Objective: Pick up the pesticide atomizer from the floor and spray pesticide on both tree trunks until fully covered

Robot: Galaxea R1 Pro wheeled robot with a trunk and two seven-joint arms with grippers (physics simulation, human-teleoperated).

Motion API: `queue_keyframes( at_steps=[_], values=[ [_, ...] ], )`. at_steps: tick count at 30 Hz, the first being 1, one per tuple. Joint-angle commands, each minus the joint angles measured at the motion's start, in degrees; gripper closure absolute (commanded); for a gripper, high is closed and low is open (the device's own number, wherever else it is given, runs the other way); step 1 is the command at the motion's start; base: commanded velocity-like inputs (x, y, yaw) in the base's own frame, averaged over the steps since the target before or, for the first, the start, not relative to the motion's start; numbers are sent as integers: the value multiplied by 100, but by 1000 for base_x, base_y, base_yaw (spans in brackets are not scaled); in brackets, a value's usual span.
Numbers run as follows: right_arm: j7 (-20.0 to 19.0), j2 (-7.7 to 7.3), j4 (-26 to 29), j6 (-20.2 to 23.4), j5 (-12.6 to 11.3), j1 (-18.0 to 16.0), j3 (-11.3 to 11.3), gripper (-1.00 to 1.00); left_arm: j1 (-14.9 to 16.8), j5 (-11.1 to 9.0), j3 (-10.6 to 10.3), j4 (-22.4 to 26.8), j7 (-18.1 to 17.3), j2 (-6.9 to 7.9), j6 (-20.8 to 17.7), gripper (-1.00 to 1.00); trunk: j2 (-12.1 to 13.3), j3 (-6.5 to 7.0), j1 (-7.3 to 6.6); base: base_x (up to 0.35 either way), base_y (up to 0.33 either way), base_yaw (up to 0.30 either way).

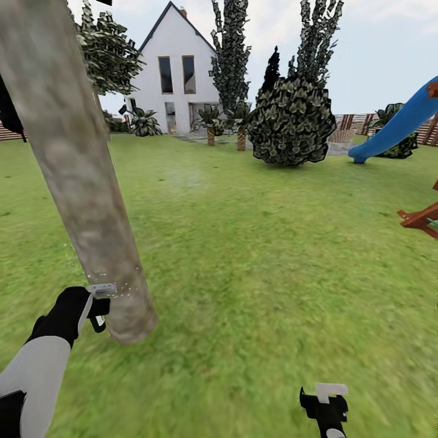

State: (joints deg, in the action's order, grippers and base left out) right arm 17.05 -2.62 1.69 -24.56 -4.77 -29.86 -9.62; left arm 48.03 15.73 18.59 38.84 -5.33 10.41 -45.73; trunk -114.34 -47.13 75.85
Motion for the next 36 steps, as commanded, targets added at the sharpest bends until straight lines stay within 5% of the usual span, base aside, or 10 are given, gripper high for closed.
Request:
queue_keyframes(
  at_steps=[1,36],
  values=[
    [9,4,-2,-14,-50,-3,-49,-100,4,62,23,9,-56,-4,-24,100,-2,-5,1,157,-263,0],
    [3,31,-2,-16,-50,-3,-49,-100,-57,124,48,-77,37,21,1,100,-2,-5,1,98,-268,124]
  ],
)
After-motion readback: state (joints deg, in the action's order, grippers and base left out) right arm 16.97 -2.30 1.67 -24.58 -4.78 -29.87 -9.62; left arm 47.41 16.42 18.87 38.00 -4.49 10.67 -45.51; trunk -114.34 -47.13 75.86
